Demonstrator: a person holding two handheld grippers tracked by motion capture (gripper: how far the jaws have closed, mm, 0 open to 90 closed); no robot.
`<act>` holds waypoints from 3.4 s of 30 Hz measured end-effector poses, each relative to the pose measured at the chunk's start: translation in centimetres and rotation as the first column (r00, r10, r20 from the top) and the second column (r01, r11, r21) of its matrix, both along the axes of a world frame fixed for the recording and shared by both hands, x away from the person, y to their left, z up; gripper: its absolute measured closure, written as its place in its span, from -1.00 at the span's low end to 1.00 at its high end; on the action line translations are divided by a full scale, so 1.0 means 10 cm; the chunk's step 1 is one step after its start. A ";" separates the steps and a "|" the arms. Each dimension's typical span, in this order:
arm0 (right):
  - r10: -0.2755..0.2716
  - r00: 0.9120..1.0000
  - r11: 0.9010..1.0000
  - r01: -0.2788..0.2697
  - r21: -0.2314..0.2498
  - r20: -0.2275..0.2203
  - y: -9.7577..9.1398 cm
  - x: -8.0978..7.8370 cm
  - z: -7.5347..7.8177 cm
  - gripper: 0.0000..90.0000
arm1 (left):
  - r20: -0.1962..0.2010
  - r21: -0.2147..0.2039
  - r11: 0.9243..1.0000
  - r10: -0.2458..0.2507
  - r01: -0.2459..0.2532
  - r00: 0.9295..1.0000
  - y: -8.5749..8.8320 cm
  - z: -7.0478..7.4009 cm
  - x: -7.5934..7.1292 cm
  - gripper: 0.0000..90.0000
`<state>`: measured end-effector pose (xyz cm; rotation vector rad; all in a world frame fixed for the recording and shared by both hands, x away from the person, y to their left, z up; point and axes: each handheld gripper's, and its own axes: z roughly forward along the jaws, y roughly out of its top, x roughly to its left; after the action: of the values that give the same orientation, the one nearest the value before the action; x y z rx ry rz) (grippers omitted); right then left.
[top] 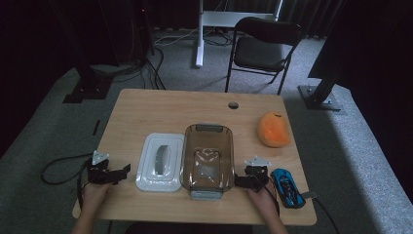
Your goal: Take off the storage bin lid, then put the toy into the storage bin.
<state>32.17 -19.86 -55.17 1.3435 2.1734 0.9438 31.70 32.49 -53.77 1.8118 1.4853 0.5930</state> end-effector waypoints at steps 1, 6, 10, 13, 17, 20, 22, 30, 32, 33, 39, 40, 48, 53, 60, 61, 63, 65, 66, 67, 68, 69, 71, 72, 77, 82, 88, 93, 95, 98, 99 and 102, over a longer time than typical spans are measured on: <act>0.000 1.000 1.000 0.000 0.000 0.000 0.00 0.00 0.00 -0.71 | 0.003 0.001 1.000 0.011 -0.011 1.000 0.00 -0.01 0.00 -1.00; 0.000 1.000 1.000 0.000 0.000 0.000 0.00 0.00 0.00 -0.71 | -0.043 0.002 1.000 0.015 -0.015 0.999 -0.03 -0.08 0.01 -0.99; 0.000 1.000 1.000 0.000 0.000 0.000 0.00 0.00 0.00 -0.71 | -0.053 0.023 0.999 0.041 -0.040 0.998 -0.07 -0.08 0.03 -0.99; 0.000 1.000 1.000 0.000 0.000 0.000 0.00 0.00 0.00 -0.71 | -0.074 0.041 0.996 0.080 -0.077 0.994 -0.08 -0.09 0.05 -0.99; 0.000 1.000 1.000 0.000 0.000 0.000 0.00 0.00 0.00 -0.71 | -0.082 0.086 0.993 0.085 -0.078 0.993 -0.12 -0.10 0.06 -0.99; 0.000 1.000 1.000 0.000 0.000 0.000 0.00 0.00 0.00 -0.71 | -0.089 0.117 0.988 0.114 -0.103 0.990 -0.17 -0.10 0.07 -0.99; 0.000 1.000 1.000 0.000 0.000 0.000 0.00 0.00 0.00 -0.71 | -0.088 0.117 0.986 0.127 -0.116 0.988 -0.18 -0.10 0.06 -0.99; 0.001 1.000 1.000 -0.001 -0.001 -0.001 0.00 0.00 0.00 -0.71 | -0.085 0.115 0.980 0.170 -0.160 0.982 -0.22 -0.10 0.06 -0.99; 0.001 1.000 1.000 -0.001 0.000 -0.002 0.00 0.00 0.00 -0.71 | -0.085 0.116 0.980 0.170 -0.159 0.982 -0.22 -0.10 0.06 -0.99; 0.001 1.000 1.000 -0.001 -0.001 -0.001 0.00 0.00 0.00 -0.71 | -0.085 0.115 0.980 0.170 -0.160 0.982 -0.22 -0.10 0.06 -0.99; -0.018 1.000 1.000 0.018 -0.001 -0.005 0.00 0.00 0.00 -0.73 | -0.086 0.116 0.980 0.170 -0.159 0.982 -0.22 -0.10 0.06 -0.99; -0.029 1.000 1.000 0.029 -0.002 -0.004 0.00 -0.01 0.00 -0.73 | -0.086 0.116 0.980 0.170 -0.159 0.982 -0.22 -0.10 0.06 -0.99; 0.000 1.000 1.000 0.000 -0.008 -0.013 0.00 -0.05 0.01 -0.74 | -0.086 0.117 0.984 0.143 -0.132 0.986 -0.22 -0.10 0.06 -0.99; 0.016 0.998 0.999 -0.018 -0.029 -0.054 0.02 -0.03 0.05 -0.74 | -0.086 0.117 0.987 0.116 -0.106 0.989 -0.21 -0.10 0.05 -0.99; 0.022 0.997 0.999 -0.025 -0.033 -0.069 0.01 -0.01 0.07 -0.77 | -0.086 0.117 0.991 0.082 -0.072 0.993 -0.19 -0.10 0.06 -0.99; 0.014 0.997 0.999 -0.016 -0.028 -0.073 0.01 -0.01 0.07 -0.77 | -0.086 0.117 0.991 0.082 -0.072 0.993 -0.19 -0.10 0.06 -0.99; 0.002 0.998 1.000 -0.004 -0.024 -0.067 -0.01 -0.01 0.10 -0.76 | -0.086 0.116 0.991 0.079 -0.069 0.993 -0.19 -0.10 0.06 -0.99; -0.009 0.998 1.000 0.009 -0.008 -0.061 -0.04 -0.01 0.14 -0.76 | -0.086 0.116 0.991 0.079 -0.068 0.993 -0.19 -0.10 0.06 -0.99; -0.012 0.998 1.000 0.012 -0.002 -0.057 -0.05 -0.01 0.16 -0.76 | -0.086 0.116 0.991 0.078 -0.068 0.993 -0.19 -0.10 0.06 -0.99; -0.011 0.998 1.000 0.011 0.005 -0.056 -0.06 -0.02 0.18 -0.76 | -0.086 0.116 0.991 0.078 -0.068 0.993 -0.19 -0.10 0.06 -0.99; -0.018 0.999 1.000 0.018 0.010 -0.051 -0.07 -0.02 0.20 -0.76 | -0.086 0.116 0.991 0.078 -0.068 0.993 -0.19 -0.10 0.06 -0.99; -0.021 0.999 1.000 0.022 0.018 -0.047 -0.09 -0.02 0.22 -0.76 | -0.086 0.116 0.991 0.078 -0.068 0.993 -0.19 -0.10 0.06 -0.99; -0.028 0.999 0.999 0.029 0.023 -0.033 -0.12 -0.02 0.26 -0.76 | -0.086 0.116 0.991 0.078 -0.068 0.993 -0.19 -0.10 0.06 -0.99; -0.029 0.999 0.999 0.030 0.028 -0.035 -0.12 -0.02 0.27 -0.76 | -0.086 0.116 0.991 0.078 -0.068 0.993 -0.19 -0.10 0.06 -0.99; -0.036 0.999 0.999 0.037 0.034 -0.022 -0.14 0.01 0.35 -0.76 | -0.087 0.116 0.991 0.075 -0.065 0.993 -0.19 -0.10 0.06 -0.99; -0.043 0.999 0.998 0.043 0.039 -0.003 -0.15 0.04 0.44 -0.76 | -0.086 0.116 0.991 0.075 -0.065 0.993 -0.19 -0.10 0.06 -0.99; -0.063 0.998 0.997 0.062 0.049 0.027 -0.21 0.07 0.57 -0.76 | -0.086 0.116 0.991 0.075 -0.065 0.993 -0.19 -0.10 0.06 -0.99; -0.081 0.996 0.996 0.079 0.046 0.044 -0.25 0.11 0.67 -0.76 | -0.086 0.116 0.991 0.075 -0.065 0.993 -0.19 -0.10 0.06 -0.99; -0.092 0.994 0.995 0.090 0.048 0.054 -0.28 0.14 0.70 -0.76 | -0.086 0.116 0.991 0.075 -0.065 0.993 -0.19 -0.10 0.06 -0.99; -0.110 0.992 0.993 0.107 0.049 0.061 -0.33 0.18 0.74 -0.76 | -0.087 0.117 0.991 0.075 -0.064 0.993 -0.19 -0.10 0.06 -0.99; -0.118 0.991 0.992 0.114 0.051 0.069 -0.36 0.20 0.77 -0.76 | -0.087 0.117 0.991 0.075 -0.065 0.993 -0.19 -0.10 0.06 -1.00; -0.135 0.988 0.990 0.130 0.058 0.076 -0.41 0.24 0.81 -0.76 | -0.088 0.118 0.991 0.074 -0.064 0.993 -0.19 -0.10 0.06 -0.99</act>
<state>34.53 -24.00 -47.06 1.4309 1.9867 0.9924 32.27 30.57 -54.76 1.9042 1.6100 0.6487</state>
